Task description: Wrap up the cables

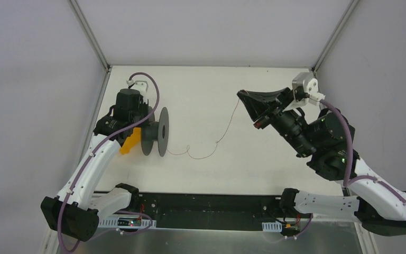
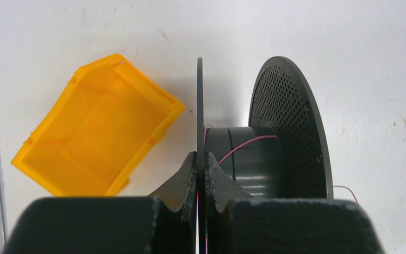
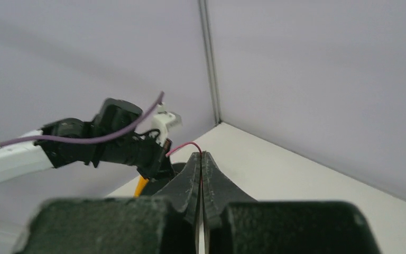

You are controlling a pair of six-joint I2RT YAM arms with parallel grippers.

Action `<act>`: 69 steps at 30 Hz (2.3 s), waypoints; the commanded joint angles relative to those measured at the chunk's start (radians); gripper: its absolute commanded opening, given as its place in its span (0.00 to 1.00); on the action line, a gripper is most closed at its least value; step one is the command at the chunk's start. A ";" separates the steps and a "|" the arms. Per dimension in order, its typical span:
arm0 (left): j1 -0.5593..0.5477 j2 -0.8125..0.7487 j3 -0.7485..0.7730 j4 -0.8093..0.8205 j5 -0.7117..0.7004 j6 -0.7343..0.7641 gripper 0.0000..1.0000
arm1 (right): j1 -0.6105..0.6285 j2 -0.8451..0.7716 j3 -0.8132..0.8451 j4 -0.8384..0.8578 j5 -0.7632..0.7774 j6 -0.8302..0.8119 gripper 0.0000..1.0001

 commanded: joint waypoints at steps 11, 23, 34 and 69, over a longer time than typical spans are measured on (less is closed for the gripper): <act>0.176 0.105 0.128 0.005 0.156 -0.183 0.00 | -0.001 0.098 0.277 0.103 -0.297 0.102 0.00; 0.253 0.212 0.203 0.082 0.218 -0.301 0.00 | -0.001 0.024 0.183 0.084 -0.633 0.239 0.00; 0.150 0.172 0.111 0.143 0.152 -0.185 0.00 | -0.002 0.212 0.321 0.358 -0.721 0.449 0.00; -0.122 0.066 -0.053 0.056 0.219 0.082 0.00 | -0.743 0.746 0.521 0.507 -0.360 1.037 0.00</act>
